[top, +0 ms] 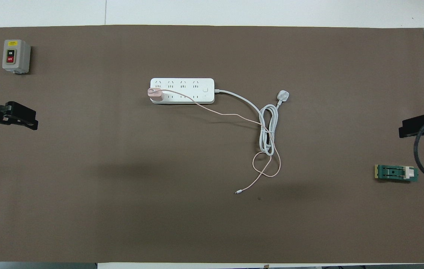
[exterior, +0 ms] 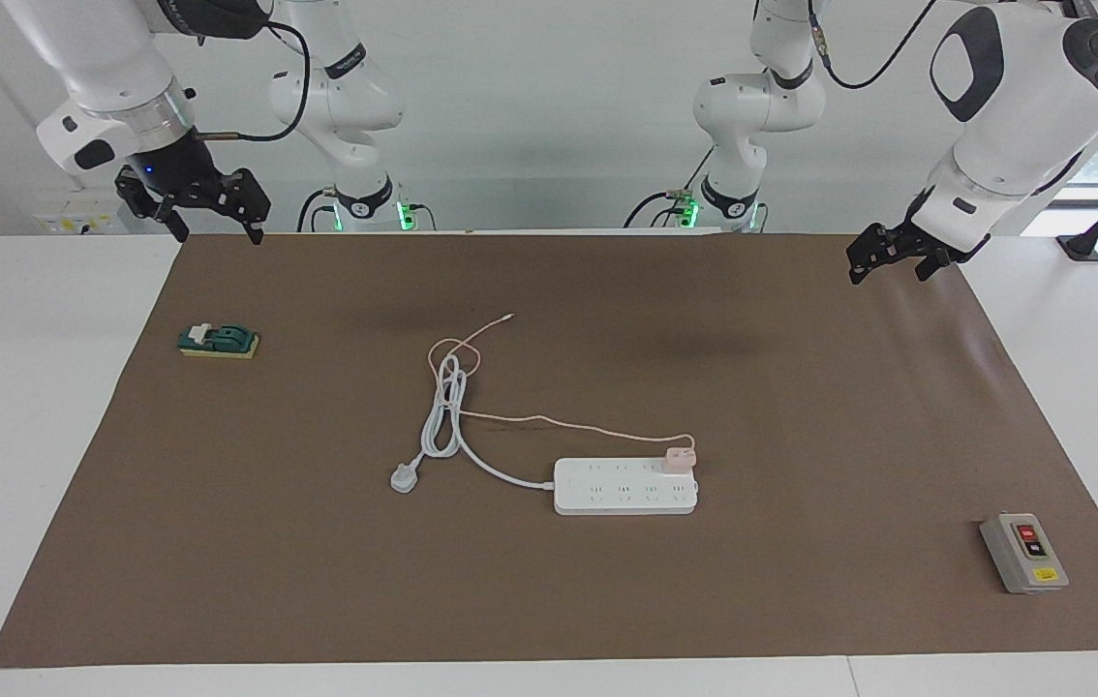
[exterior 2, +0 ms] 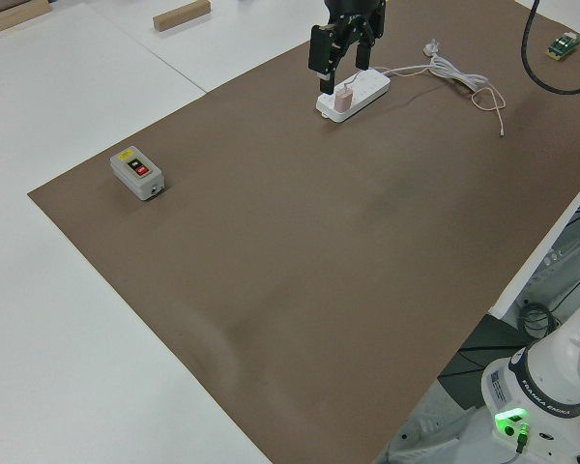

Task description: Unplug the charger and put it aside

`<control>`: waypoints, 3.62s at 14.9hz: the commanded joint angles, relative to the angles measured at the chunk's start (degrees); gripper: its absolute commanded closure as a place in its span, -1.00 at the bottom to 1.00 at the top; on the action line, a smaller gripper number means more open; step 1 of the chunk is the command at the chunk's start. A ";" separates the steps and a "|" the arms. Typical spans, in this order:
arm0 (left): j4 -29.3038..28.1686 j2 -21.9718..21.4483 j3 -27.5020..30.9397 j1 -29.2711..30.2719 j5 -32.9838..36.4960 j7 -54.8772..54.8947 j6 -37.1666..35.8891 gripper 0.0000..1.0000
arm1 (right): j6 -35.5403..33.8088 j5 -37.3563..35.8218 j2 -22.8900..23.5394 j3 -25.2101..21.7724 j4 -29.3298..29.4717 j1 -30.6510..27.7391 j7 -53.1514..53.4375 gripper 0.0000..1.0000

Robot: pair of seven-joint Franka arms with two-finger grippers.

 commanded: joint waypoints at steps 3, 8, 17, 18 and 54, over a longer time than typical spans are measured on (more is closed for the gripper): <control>0.09 -0.95 -0.57 -0.12 -0.33 0.12 -0.35 -1.00 | -0.08 -0.05 -1.06 0.29 -0.79 -0.68 -0.78 -1.00; -1.32 -2.01 -0.83 -0.04 -0.41 -0.32 -1.05 -1.00 | 3.60 -0.22 -1.06 0.20 -1.40 0.02 6.22 -1.00; -7.12 -1.92 -1.01 -2.06 -2.96 -30.52 10.54 -1.00 | 7.55 -0.31 2.53 0.73 -1.14 3.88 45.74 -1.00; -7.12 -1.75 -1.01 -2.14 -3.49 -35.26 10.73 -1.00 | 8.61 -0.13 3.15 0.73 -1.14 5.20 50.49 -1.00; 6.68 30.60 -0.22 -14.54 -4.37 -105.44 36.30 -1.00 | 29.09 28.41 56.95 0.55 38.24 24.37 94.05 -0.91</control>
